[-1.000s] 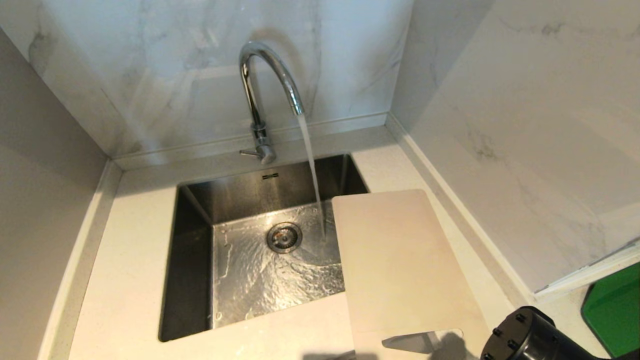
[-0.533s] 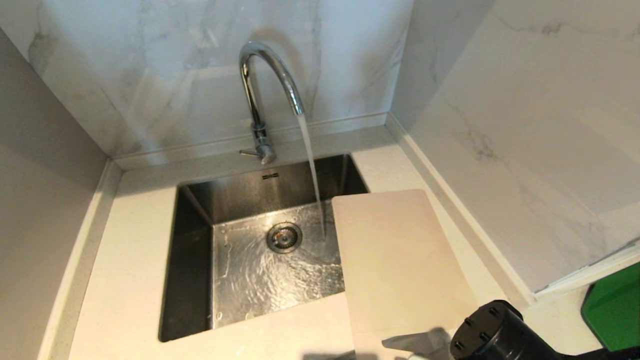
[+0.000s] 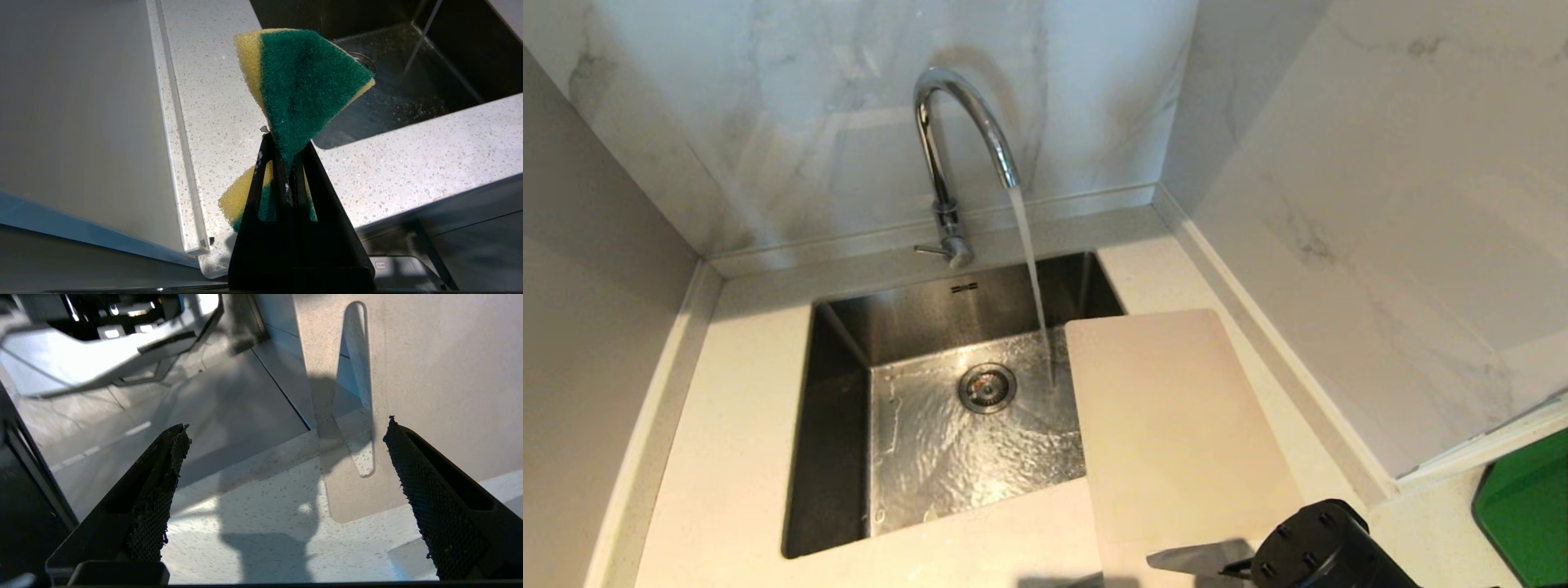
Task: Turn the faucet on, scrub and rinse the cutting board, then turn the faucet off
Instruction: Pick up the cutting board
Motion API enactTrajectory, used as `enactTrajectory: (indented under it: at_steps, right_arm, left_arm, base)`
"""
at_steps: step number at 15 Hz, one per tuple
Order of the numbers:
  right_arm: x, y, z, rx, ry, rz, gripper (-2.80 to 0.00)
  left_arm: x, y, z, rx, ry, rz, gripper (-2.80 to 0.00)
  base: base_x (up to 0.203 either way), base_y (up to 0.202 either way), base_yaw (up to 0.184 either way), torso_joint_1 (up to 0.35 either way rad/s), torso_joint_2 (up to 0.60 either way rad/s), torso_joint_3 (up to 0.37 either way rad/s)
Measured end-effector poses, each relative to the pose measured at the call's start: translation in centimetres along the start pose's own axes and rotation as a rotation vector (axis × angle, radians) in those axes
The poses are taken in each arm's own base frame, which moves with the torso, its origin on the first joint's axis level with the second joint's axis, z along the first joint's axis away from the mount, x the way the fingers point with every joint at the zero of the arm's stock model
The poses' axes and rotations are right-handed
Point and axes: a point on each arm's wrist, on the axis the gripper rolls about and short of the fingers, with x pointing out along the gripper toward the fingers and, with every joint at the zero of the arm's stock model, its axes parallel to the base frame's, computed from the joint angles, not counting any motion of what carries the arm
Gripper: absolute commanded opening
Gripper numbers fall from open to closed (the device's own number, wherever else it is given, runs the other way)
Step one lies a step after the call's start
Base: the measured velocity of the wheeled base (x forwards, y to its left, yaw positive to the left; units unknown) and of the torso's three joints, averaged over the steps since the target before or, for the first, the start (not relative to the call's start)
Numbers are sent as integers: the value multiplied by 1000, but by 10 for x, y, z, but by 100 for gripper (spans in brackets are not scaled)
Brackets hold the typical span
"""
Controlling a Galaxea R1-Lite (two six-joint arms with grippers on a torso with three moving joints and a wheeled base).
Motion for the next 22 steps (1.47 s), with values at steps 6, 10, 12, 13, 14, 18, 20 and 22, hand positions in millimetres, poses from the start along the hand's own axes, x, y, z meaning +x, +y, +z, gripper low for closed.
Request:
enactTrajectory:
  at_steps: [6,10,12,13,14,18,20,22]
  right_arm:
    - [9,-4,-10,-273,59,22,0]
    - [21,-13,-10,-290,69,6,0]
    - [26,-11,-13,-288,88,30,0]
    - [29,-12,-14,-282,97,36,0]
    - [32,-13,-14,-278,108,44,0]
    - [42,-16,-14,-271,135,68,0]
    - [48,-21,-10,-270,139,72,0]
    - [54,-24,-6,-270,146,81,0]
  left_arm:
    - [0,0,0,0,0,0,-280]
    - [0,0,0,0,0,0,-280]
    - [0,0,0,0,0,0,-280]
    - [0,0,0,0,0,0,-280]
    - [0,0,0,-1,0,0,-280]
    - [0,0,0,-1,0,0,-280]
    - [0,0,0,-2,0,0,-280]
    - [0,0,0,-2,0,0,-280]
  base:
    - [0,0,0,0,0,0]
    - [0,0,0,0,0,0]
    - [0,0,0,0,0,0]
    - [0,0,0,0,0,0]
    - [0,0,0,0,0,0]
    - [0,0,0,0,0,0]
    - [0,0,0,0,0,0]
    - [0,0,0,0,0,0]
